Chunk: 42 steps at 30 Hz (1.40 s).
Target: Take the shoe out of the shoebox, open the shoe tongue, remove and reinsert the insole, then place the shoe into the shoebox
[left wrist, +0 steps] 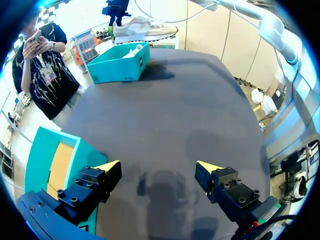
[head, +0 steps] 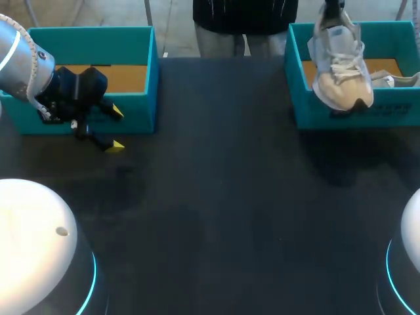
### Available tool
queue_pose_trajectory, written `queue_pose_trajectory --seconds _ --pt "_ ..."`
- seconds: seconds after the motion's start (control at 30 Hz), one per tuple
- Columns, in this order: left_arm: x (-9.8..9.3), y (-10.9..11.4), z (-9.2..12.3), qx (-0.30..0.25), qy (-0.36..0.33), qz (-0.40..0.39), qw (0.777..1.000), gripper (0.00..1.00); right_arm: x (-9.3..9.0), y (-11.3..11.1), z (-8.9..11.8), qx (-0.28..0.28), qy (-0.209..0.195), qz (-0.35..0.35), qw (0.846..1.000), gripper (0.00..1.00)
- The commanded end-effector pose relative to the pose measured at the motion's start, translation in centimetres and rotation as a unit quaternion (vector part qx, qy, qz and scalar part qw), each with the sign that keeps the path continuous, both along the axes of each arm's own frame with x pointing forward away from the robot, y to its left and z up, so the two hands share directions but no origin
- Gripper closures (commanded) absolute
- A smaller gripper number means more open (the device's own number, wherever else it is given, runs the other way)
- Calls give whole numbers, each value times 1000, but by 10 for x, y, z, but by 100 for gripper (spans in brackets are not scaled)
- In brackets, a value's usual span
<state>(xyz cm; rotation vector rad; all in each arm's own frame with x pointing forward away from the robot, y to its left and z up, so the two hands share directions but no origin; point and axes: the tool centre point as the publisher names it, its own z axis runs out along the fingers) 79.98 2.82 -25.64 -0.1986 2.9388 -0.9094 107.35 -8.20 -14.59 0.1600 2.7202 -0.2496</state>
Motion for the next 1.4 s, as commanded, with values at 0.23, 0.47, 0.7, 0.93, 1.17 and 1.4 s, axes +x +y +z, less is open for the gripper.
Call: queue_pose_trajectory --seconds 0.23,0.47,0.7,0.93,1.17,1.4 --pt "0 0 0 1 0 0 1000 0 43 -50 3 -8 -5 -19 1000 100" --pt "0 0 0 1 0 0 1000 0 78 -99 8 -19 -11 -56 998 100" --pt "0 0 0 1 0 0 1000 0 103 -145 8 -37 -8 -86 996 100" --pt "0 0 0 1 0 0 1000 0 115 -185 2 -34 -10 -128 991 100" --pt "0 0 0 1 0 0 1000 0 108 -208 -1 -8 -37 -219 975 100" --pt "0 0 0 1 0 0 1000 0 94 -223 -4 24 -52 -399 915 100"
